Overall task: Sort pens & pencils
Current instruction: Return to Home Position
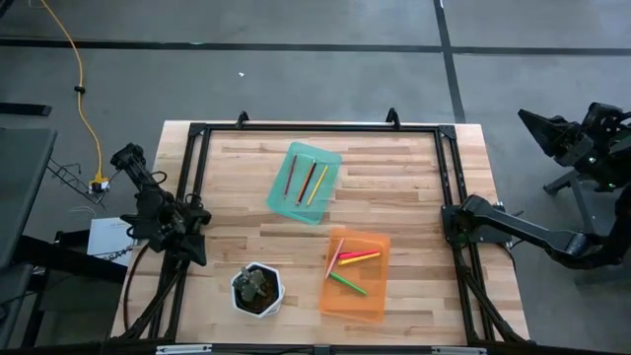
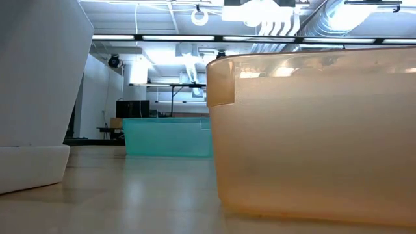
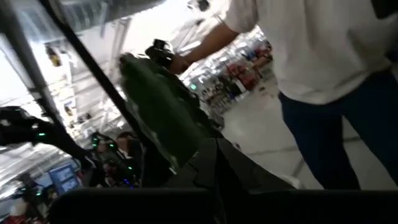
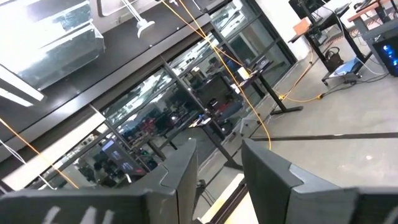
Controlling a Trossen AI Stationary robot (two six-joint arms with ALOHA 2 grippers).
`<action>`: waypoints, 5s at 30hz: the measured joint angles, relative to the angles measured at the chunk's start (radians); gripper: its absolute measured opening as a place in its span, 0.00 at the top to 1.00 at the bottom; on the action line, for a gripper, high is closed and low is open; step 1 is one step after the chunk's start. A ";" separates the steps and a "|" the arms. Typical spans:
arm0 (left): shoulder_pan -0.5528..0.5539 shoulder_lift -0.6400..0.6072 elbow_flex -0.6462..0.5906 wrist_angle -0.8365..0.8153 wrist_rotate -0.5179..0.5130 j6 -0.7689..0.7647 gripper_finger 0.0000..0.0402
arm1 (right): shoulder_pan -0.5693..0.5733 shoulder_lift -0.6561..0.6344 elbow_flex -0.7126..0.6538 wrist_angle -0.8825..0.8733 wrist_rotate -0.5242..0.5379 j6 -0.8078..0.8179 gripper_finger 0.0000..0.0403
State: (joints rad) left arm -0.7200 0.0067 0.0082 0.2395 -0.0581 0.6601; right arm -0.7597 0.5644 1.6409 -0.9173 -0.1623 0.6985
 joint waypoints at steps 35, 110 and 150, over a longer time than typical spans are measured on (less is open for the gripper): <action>0.000 0.000 0.000 -0.200 -0.081 -0.065 1.00 | 0.000 0.000 0.000 0.004 0.040 -0.027 0.71; 0.000 0.002 0.001 -0.197 -0.085 -0.063 1.00 | -0.357 -0.558 -1.328 1.069 -0.011 -0.498 0.71; 0.000 0.002 0.001 -0.197 -0.085 -0.063 1.00 | -0.139 -0.557 -1.632 1.191 0.030 -0.543 0.71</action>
State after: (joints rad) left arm -0.7202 0.0090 0.0090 0.0425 -0.1429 0.5968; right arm -0.8983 0.0071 0.0093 0.2740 -0.1327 0.1557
